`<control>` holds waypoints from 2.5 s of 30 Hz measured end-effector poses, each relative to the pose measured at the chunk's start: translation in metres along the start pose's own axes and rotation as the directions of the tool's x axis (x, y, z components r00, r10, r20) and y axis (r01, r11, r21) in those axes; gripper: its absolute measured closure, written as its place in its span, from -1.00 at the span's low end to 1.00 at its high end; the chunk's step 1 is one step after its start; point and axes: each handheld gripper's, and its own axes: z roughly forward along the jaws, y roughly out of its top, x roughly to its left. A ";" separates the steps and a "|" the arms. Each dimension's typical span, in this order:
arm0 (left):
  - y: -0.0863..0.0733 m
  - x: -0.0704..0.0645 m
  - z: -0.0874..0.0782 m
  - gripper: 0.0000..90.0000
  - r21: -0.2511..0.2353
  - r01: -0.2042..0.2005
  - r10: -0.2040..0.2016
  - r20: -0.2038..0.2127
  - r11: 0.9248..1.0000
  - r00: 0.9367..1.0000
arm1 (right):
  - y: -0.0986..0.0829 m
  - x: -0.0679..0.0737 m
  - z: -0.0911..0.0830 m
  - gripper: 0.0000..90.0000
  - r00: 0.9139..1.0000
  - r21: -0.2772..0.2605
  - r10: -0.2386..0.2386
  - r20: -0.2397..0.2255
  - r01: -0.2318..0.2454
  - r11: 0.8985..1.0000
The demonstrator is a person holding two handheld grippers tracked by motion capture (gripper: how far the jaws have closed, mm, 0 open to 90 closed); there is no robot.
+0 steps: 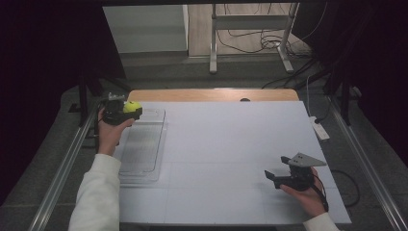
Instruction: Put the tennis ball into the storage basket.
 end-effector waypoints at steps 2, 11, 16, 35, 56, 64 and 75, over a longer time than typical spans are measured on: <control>0.000 0.000 0.001 -0.41 0.005 -0.006 0.006 -0.003 1.000 1.000 | 0.000 0.000 0.000 -0.70 1.000 0.000 0.000 0.000 0.000 1.000; -0.003 -0.001 0.007 -0.41 0.059 -0.040 0.040 -0.007 0.997 0.999 | 0.000 0.000 0.000 -0.70 1.000 0.001 0.001 0.001 -0.001 1.000; -0.004 0.000 0.008 -0.41 0.078 -0.056 0.056 -0.007 0.995 0.998 | 0.000 0.000 0.000 -0.70 1.000 0.000 0.001 0.001 -0.001 1.000; -0.010 -0.001 0.012 -0.42 0.129 -0.081 0.081 0.010 0.988 0.997 | 0.000 0.000 0.000 -0.70 1.000 0.000 0.001 0.003 -0.001 1.000; -0.016 -0.008 0.025 -0.42 0.213 -0.120 0.122 0.002 0.970 0.993 | 0.000 0.000 0.000 -0.70 1.000 0.000 0.000 0.001 0.000 1.000; -0.017 -0.010 0.030 -0.42 0.237 -0.132 0.136 -0.004 0.962 0.991 | 0.000 0.000 0.000 -0.70 1.000 0.000 0.000 0.002 0.000 1.000; -0.020 -0.014 0.038 -0.42 0.273 -0.156 0.165 -0.012 0.949 0.986 | 0.000 0.000 0.000 -0.70 1.000 0.000 0.001 0.002 -0.001 1.000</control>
